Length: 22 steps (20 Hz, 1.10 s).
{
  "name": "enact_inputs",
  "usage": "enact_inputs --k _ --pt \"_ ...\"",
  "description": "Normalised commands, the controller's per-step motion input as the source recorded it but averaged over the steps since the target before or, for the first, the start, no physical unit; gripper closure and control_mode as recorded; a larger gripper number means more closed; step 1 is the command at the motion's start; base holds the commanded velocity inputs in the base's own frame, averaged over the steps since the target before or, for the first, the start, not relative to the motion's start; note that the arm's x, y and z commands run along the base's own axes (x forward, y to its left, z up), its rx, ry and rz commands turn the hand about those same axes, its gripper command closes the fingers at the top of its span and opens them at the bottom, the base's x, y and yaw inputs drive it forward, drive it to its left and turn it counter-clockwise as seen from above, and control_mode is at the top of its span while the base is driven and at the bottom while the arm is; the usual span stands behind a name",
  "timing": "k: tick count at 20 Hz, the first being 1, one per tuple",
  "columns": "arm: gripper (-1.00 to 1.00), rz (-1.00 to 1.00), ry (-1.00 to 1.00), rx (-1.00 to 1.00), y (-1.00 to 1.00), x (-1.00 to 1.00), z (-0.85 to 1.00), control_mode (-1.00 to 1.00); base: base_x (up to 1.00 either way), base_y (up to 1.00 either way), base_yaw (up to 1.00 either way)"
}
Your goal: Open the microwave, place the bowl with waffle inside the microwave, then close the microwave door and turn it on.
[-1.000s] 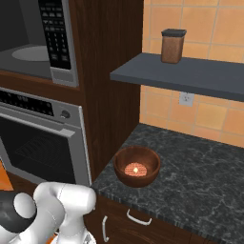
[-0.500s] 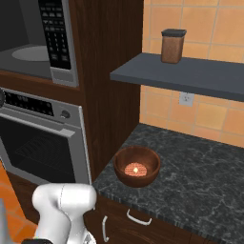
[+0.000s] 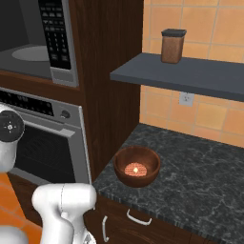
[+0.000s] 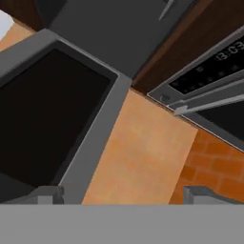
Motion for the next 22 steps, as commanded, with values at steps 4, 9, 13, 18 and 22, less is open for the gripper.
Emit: enact_inputs --k 4,9,13,18,22 --pt "-1.0 -0.16 -0.09 -0.16 -1.0 -0.03 0.0 -1.0 0.0 0.0 0.0" --pt "-1.0 -0.16 -0.11 -0.11 -1.0 -0.14 -0.18 -1.0 0.0 0.0 0.0" --pt "-1.0 -0.18 -0.03 -0.02 -1.0 0.0 -0.34 -1.0 0.0 0.0 0.0" --pt "-1.0 -0.22 0.0 0.0 -1.0 0.0 -0.62 -1.0 0.0 0.0 0.0" --pt "-1.0 -0.24 0.0 0.01 -1.0 0.0 -0.85 -1.0 0.0 0.0 0.0"
